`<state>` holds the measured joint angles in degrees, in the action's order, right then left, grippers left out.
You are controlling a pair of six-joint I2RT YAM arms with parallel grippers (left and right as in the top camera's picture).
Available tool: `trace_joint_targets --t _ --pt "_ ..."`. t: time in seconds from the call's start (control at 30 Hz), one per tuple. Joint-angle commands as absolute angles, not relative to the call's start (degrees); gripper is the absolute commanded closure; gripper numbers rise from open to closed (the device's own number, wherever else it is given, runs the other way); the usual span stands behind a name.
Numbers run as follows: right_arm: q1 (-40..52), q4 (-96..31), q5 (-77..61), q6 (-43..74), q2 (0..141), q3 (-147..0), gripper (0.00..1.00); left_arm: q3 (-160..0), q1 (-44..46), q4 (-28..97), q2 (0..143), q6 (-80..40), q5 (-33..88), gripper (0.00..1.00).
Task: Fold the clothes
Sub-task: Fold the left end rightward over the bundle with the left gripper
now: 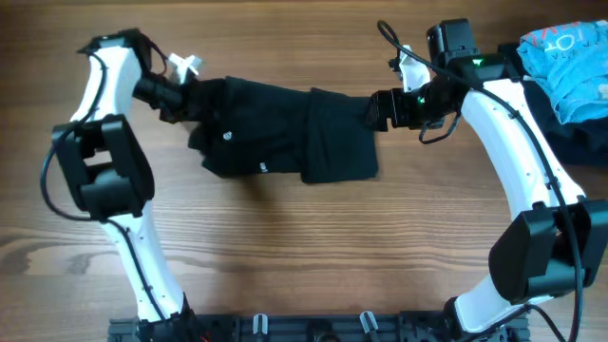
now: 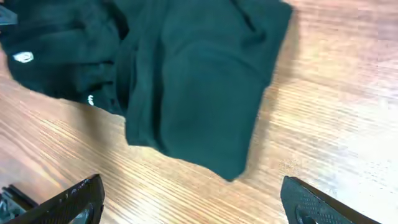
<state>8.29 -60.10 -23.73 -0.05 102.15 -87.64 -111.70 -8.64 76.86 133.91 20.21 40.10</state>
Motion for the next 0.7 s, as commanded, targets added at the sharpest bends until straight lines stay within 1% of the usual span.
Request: trace_joint_targets --t 0.0,0.23,0.33,0.47,0.57,0.67 --pt "8.4 -59.0 -22.7 1.7 101.8 -87.6 0.08 -111.7 -5.8 77.4 126.1 17.4 39.0 0.96" --pt "8.4 -59.1 -22.6 1.5 101.8 -87.4 0.08 -111.7 8.3 75.2 122.7 12.3 29.8 0.96" --pt "8.4 -59.3 -22.2 1.5 101.8 -87.4 0.09 -111.7 16.5 70.8 122.7 8.4 24.2 0.96" --pt "8.4 -59.4 -22.2 1.5 101.8 -87.4 0.09 -111.7 24.8 65.0 122.7 6.7 19.0 0.96" --pt "7.5 -59.4 -22.3 1.7 101.5 -87.4 0.12 -111.7 28.2 61.8 122.8 3.4 15.0 0.96" --pt "4.8 -59.1 -22.5 2.5 99.6 -88.0 0.12 -111.7 29.4 60.4 122.8 1.7 14.5 0.96"
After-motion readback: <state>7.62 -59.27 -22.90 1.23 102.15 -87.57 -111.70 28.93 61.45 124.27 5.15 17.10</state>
